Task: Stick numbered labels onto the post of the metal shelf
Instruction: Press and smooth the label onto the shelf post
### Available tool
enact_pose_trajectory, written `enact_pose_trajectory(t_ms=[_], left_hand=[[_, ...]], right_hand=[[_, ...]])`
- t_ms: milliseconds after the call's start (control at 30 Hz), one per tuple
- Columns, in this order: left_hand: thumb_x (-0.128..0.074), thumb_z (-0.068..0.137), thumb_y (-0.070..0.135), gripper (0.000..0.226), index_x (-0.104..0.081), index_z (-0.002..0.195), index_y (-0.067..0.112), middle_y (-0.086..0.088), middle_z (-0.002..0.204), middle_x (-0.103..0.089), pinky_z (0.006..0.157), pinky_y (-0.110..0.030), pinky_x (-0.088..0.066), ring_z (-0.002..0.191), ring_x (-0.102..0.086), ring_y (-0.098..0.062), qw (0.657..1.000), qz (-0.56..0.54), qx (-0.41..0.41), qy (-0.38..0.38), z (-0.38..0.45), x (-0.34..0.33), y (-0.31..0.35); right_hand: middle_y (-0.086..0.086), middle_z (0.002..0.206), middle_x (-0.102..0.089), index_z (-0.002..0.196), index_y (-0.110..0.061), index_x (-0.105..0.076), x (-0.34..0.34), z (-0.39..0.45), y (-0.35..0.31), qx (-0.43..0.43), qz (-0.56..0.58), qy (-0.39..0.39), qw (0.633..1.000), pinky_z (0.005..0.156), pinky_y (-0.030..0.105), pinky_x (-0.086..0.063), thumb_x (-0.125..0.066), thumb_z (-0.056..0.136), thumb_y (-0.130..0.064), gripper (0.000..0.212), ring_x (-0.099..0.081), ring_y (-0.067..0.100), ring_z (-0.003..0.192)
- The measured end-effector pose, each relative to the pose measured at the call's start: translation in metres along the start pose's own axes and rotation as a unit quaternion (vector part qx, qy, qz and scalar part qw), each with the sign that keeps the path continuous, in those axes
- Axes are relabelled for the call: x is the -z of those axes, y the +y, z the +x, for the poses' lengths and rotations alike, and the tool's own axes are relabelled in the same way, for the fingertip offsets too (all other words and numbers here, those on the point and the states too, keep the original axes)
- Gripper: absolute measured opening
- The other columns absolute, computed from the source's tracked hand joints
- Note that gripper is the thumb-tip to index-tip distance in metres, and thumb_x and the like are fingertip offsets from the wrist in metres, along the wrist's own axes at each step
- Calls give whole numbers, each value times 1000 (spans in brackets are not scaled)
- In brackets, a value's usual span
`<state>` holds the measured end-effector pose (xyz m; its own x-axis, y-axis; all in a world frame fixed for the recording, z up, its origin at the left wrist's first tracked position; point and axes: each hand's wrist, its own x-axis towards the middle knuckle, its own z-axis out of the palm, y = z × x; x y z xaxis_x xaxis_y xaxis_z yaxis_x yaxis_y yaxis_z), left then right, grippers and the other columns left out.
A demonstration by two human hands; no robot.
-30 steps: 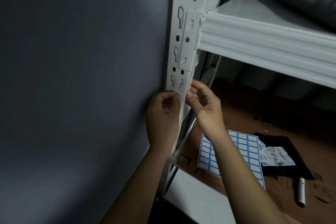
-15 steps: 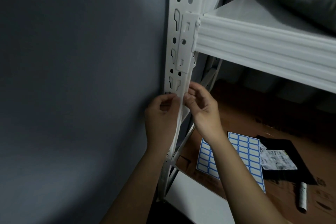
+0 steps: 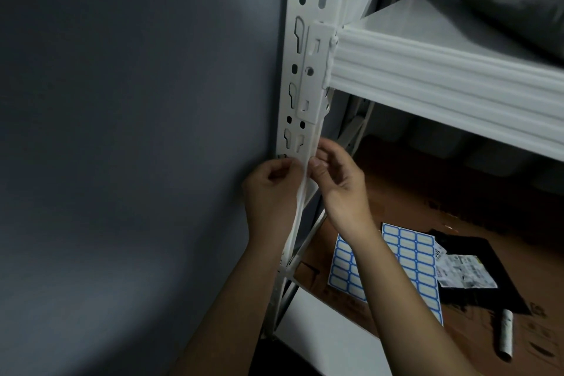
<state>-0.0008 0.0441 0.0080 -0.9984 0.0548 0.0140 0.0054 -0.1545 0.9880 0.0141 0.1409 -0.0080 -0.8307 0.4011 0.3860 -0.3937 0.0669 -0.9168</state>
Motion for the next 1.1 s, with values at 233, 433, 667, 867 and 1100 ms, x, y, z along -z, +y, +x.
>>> enact_pose_trajectory(t_ms=[233, 433, 667, 867, 1100], left_hand=[[-69, 79, 14, 11, -67, 75, 24, 4, 71, -69, 66, -30, -53, 62, -61, -10, 999, 20, -14, 25, 0, -6, -1], [-68, 78, 14, 5, -67, 81, 18, 3, 74, -67, 67, -30, -52, 67, -61, -12, 999, 37, -26, 21, 1, -8, -3], [-67, 78, 16, 5, -65, 82, 15, 2, 72, -63, 67, -36, -52, 66, -59, -15, 998, 49, -32, 8, -1, -8, -4], [-66, 80, 15, 4, -64, 83, 14, 1, 73, -63, 67, -36, -52, 67, -60, -17, 997, 60, -43, 15, -2, -9, -6], [-62, 83, 19, 8, -60, 81, 26, -2, 83, -65, 60, -28, -47, 72, -60, -16, 995, 74, -68, 6, -2, 4, -12]], right_hand=[[8, 106, -65, 116, -10, -54, -1, -1, -1, 5, 2, 4, 1000, 88, 22, -52, -48, 93, 7, 29, -63, 11, 100], [4, 107, -65, 113, -18, -56, -4, -2, 0, 19, -18, 10, 1000, 94, 26, -50, -45, 90, 13, 41, -62, 20, 106], [-2, 106, -66, 115, -18, -55, -8, -6, -4, 21, -38, 25, 999, 86, 17, -50, -43, 90, 16, 45, -63, 11, 102], [-2, 105, -65, 117, -12, -53, -10, -8, -5, 22, -40, 33, 998, 84, 16, -50, -41, 89, 19, 44, -63, 6, 100], [-3, 118, -62, 130, -18, -48, -10, -17, -4, 46, -82, 46, 995, 96, 22, -47, -49, 91, 10, 48, -59, 10, 113]])
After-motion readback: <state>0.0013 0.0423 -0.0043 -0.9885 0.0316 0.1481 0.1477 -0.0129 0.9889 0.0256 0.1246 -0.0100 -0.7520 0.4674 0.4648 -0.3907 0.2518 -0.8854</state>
